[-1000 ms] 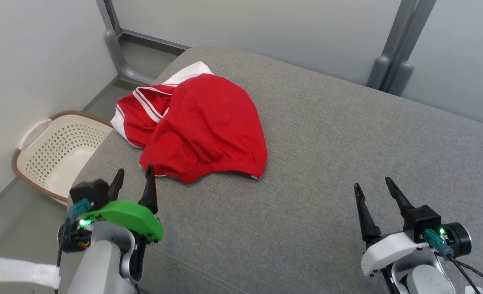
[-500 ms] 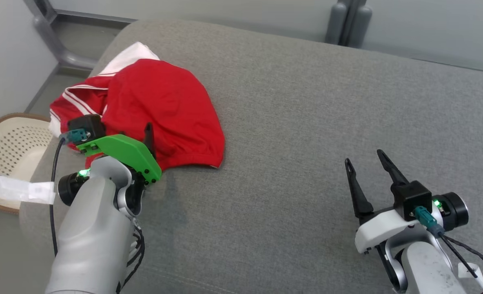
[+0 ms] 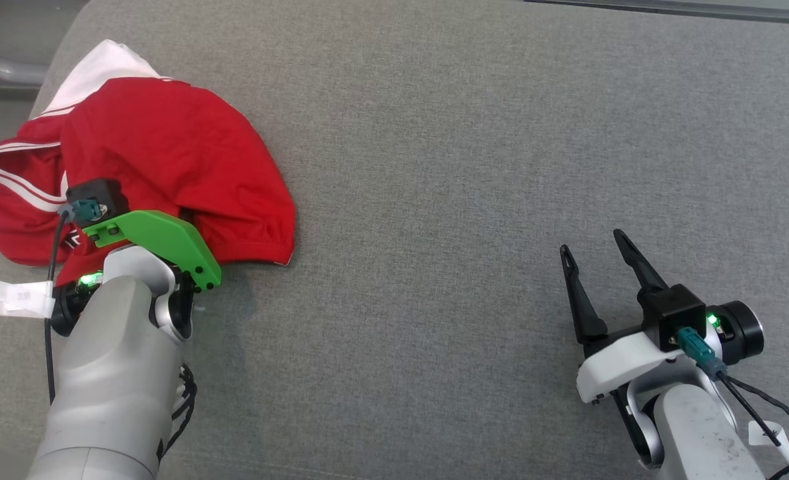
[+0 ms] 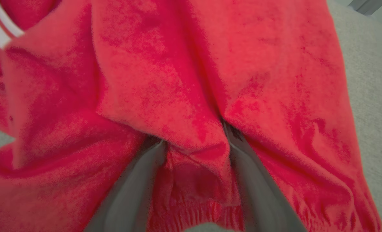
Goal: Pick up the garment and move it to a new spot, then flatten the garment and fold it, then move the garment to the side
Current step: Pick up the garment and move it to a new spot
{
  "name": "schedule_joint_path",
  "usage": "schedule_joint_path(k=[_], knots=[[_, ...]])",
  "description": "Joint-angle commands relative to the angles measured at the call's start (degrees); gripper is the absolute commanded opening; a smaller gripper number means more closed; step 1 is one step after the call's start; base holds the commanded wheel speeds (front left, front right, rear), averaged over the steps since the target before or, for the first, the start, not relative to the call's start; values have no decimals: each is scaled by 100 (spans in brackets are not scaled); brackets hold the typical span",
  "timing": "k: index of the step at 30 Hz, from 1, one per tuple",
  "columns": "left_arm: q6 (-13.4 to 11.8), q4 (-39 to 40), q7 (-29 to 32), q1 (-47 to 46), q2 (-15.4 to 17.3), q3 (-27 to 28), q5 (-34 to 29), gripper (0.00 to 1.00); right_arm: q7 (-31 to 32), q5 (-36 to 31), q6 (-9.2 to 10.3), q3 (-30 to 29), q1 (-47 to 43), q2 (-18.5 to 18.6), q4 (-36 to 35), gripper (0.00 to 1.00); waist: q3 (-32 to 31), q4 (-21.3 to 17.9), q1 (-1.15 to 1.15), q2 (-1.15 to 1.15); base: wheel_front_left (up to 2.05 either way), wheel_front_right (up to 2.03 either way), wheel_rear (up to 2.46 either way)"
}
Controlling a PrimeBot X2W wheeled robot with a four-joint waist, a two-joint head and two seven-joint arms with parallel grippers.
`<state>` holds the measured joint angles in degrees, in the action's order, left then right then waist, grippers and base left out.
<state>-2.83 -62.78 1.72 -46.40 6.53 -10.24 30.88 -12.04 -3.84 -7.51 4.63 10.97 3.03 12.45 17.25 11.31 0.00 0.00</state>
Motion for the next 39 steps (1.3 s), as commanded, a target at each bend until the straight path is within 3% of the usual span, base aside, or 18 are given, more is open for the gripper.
schedule_joint_path(k=[1,13,20,28,39], knots=[[56,-3,-107,-105,40,-1,-12,0,-28,24,4,-9,78,11,16,100,41,-48,0,0,0,0,0],[239,166,-1046,-412,156,-41,-79,0,-138,154,4,0,-8,-7,263,100,-507,184,0,0,0,0,0],[356,665,-1315,-743,238,-202,-205,0,-223,396,4,94,-119,-9,453,100,-1023,34,0,0,0,0,0],[463,1292,-1156,-1024,27,-475,-302,0,-285,584,4,196,-187,-6,603,100,-1468,-720,0,0,0,0,0],[740,2333,-923,-896,-289,-1021,-156,0,-311,573,5,186,-83,-11,573,100,-1387,-2330,0,0,0,0,0]])
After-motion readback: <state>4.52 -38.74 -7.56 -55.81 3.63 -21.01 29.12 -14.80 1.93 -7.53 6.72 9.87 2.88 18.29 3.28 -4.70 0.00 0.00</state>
